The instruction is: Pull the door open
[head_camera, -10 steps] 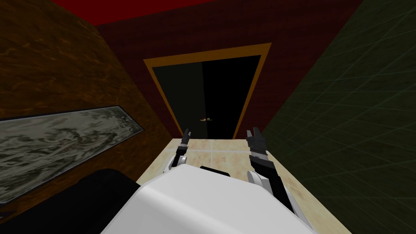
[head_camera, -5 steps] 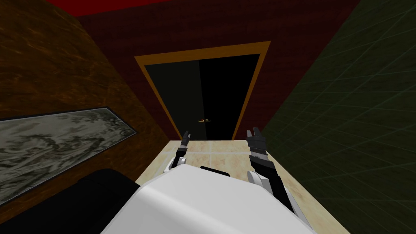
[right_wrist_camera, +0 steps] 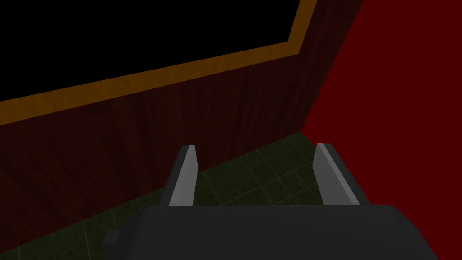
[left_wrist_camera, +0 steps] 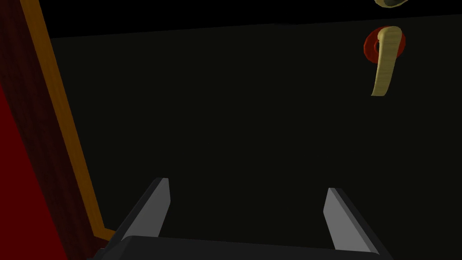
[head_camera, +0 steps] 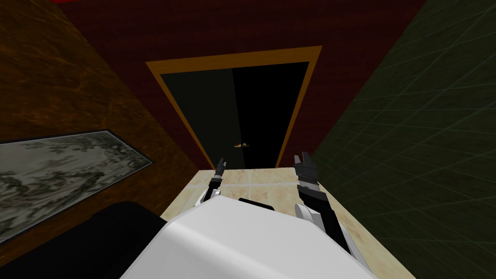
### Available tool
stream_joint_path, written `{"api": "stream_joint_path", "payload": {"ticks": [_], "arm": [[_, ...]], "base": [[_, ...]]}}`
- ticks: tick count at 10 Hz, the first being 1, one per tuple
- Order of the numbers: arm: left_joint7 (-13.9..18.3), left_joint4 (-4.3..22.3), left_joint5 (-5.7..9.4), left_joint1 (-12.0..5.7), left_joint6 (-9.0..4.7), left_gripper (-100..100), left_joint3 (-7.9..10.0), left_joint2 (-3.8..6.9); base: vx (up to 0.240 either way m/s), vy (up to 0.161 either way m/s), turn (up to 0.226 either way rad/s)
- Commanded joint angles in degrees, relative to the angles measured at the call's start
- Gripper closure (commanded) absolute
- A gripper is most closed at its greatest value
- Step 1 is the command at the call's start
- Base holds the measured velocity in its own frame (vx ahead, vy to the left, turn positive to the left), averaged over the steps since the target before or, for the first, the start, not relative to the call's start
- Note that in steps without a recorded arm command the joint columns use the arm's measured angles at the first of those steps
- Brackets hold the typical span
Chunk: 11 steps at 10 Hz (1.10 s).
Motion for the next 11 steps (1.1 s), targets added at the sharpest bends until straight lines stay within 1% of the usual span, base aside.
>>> {"api": "stream_joint_path", "payload": {"ticks": [1, 7, 11], "arm": [[0.58, 2.18, 0.35, -0.37, -0.54, -100, 0.35, 0.55], [2.07, 10.02, 1.37, -1.63, -2.74, -100, 1.32, 1.87], [3.02, 14.97, 2.01, -2.43, -4.13, -100, 1.94, 2.68]], "base": [[0.105, -0.013, -0.043], [0.107, -0.021, -0.046], [0.094, -0.006, -0.042]]}}
